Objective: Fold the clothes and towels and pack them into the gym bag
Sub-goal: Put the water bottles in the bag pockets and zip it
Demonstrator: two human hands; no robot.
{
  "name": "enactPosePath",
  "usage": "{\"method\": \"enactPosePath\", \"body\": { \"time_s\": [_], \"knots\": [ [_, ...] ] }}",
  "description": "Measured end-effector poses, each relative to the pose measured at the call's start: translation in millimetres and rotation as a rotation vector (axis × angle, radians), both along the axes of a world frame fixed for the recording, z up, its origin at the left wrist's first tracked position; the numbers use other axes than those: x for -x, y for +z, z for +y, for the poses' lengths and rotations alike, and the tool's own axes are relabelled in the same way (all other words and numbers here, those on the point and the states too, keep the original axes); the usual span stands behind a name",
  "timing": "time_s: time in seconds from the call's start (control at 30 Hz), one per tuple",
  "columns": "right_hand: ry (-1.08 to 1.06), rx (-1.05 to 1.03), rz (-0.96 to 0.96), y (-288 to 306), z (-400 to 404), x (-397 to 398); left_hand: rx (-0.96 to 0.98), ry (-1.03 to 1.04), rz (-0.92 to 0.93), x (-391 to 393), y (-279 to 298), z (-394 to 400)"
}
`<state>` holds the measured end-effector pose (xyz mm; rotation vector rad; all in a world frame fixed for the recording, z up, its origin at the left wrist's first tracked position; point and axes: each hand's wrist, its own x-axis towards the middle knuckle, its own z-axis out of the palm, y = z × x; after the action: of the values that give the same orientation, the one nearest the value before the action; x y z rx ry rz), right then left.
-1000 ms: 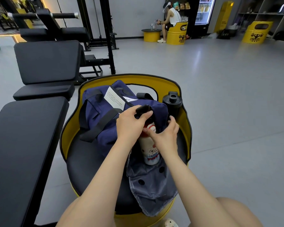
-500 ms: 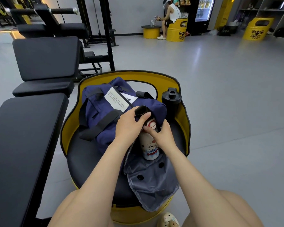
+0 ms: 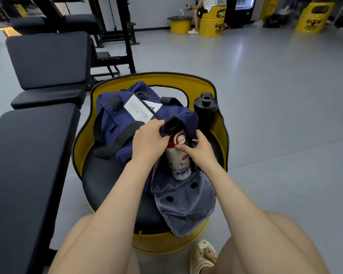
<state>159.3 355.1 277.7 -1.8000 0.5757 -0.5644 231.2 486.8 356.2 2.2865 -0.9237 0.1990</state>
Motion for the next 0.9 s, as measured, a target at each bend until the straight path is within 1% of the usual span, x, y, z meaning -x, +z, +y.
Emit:
{"method": "enactPosePath", "body": {
  "time_s": [0.07, 0.13, 0.23, 0.37, 0.43, 0.5, 0.57, 0.63, 0.77, 0.83, 0.9],
  "knots": [
    [0.071, -0.023, -0.003, 3.5, -1.5, 1.8, 0.044, 0.013, 0.022, -0.1, 1.6, 0.5],
    [0.109, -0.043, -0.003, 6.5, -5.4, 3.3, 0.047, 0.009, 0.039, 0.4, 1.7, 0.1],
    [0.092, -0.079, -0.001, 9.8, -5.6, 1.5, 0.036, 0.014, 0.049, 2.5, 2.1, -1.6],
    [0.077, -0.045, -0.036, 12.6, 2.1, -7.8, 0.037, 0.051, 0.034, 3.3, 5.4, -5.2],
    [0.024, -0.007, -0.028, 12.0, 5.3, -13.3, 0.066, 0.044, 0.028, 4.1, 7.4, -6.0],
    [-0.092, -0.019, 0.012, 11.4, 6.0, -16.5, 0.103, 0.031, 0.041, 4.3, 7.9, -6.3],
    [-0.169, -0.035, 0.008, 9.1, 3.8, -18.1, 0.131, 0.011, 0.075, 3.8, 7.6, -6.6],
    [-0.211, 0.004, -0.008, 6.6, 0.9, -19.5, 0.154, -0.007, 0.133, 3.4, 8.3, -5.9],
    [-0.265, 0.106, 0.020, -4.1, -2.3, -20.6, 0.108, -0.015, 0.195, 2.2, 9.6, -4.2],
    [-0.231, 0.112, 0.033, -10.4, -2.8, -17.0, 0.083, -0.018, 0.247, -1.3, 5.9, -3.8],
    [-0.123, 0.110, 0.126, -22.2, -5.3, -10.8, 0.051, -0.024, 0.274, -3.1, 1.0, -3.8]
  ]
}}
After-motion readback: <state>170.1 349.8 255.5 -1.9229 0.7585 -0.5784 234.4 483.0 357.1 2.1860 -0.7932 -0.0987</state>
